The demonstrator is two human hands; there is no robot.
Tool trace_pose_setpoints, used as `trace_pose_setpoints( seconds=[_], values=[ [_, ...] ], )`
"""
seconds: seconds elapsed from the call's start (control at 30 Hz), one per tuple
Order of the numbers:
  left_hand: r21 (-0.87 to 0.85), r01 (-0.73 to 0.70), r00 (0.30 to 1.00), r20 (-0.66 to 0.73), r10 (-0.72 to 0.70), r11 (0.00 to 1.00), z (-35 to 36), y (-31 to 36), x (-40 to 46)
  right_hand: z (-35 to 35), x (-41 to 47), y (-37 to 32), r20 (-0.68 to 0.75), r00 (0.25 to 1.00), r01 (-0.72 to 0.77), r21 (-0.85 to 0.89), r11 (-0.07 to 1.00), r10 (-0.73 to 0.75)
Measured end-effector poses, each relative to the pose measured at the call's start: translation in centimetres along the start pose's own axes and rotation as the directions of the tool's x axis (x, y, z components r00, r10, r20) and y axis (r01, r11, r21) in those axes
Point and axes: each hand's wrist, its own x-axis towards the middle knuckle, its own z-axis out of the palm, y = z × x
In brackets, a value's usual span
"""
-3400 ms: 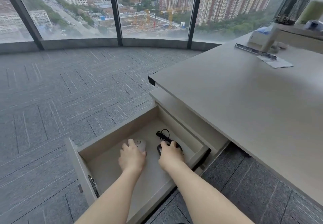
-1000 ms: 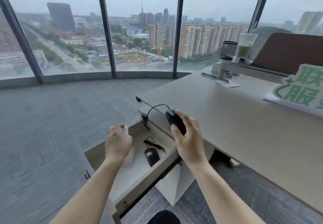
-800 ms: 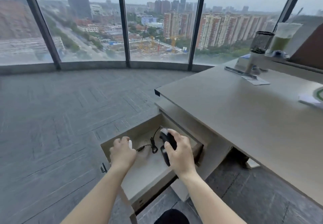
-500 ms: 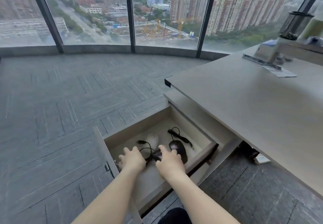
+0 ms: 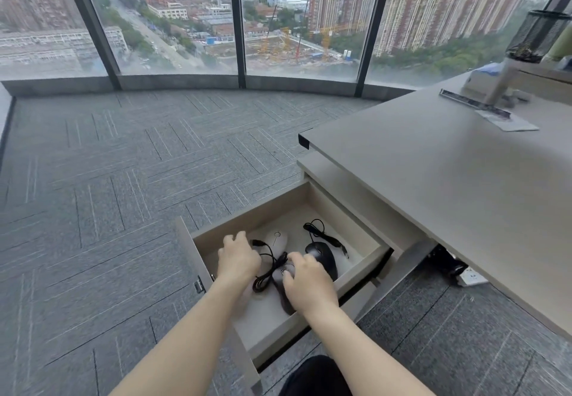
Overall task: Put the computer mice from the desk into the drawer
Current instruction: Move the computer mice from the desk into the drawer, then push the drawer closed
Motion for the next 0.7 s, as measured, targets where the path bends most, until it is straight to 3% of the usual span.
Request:
trace_pose_setpoints(
  seconds=[0.1, 0.17, 0.23, 0.33, 0.47, 0.57, 0.7],
  values=[
    [-0.162, -0.223, 0.961, -0.205, 0.188, 0.961, -2.5, -0.5, -1.1, -1.3, -2.5, 0.4, -0.106, 0.992, 0.083, 0.113, 0.990, -0.071],
    [-0.229, -0.326, 0.902, -0.367, 0.228, 0.917, -4.3, -1.2, -2.6, -1.6, -4.8, 0.5, -0.153, 0.982, 0.134, 0.172, 0.976, -0.107],
    [-0.298, -0.352, 0.857, -0.483, 0.179, 0.887, -5.7, -2.6, -4.3, -1.5, -7.3, 0.2, -0.172, 0.974, 0.183, 0.209, 0.961, -0.148],
    [-0.383, -0.272, 0.853, -0.521, 0.036, 0.883, -6.3, -5.6, -6.2, 0.0, -10.6, -0.3, -0.111, 0.979, 0.192, 0.247, 0.950, -0.169],
    [-0.443, -0.137, 0.907, -0.416, -0.067, 0.886, -4.8, -9.5, -8.6, 2.5, -13.9, -0.9, 0.023, 0.987, 0.149, 0.278, 0.949, -0.161],
    [-0.539, -0.038, 0.968, -0.231, -0.103, 0.842, -3.2, -11.0, -10.0, 3.8, -15.2, -1.4, 0.140, 0.980, 0.105, 0.248, 0.963, -0.143],
    [-0.789, 0.153, 0.986, 0.080, -0.147, 0.596, -1.4, -11.3, -10.6, 5.6, -15.1, -1.2, 0.107, 0.991, 0.052, 0.254, 0.966, -0.082]
  ],
)
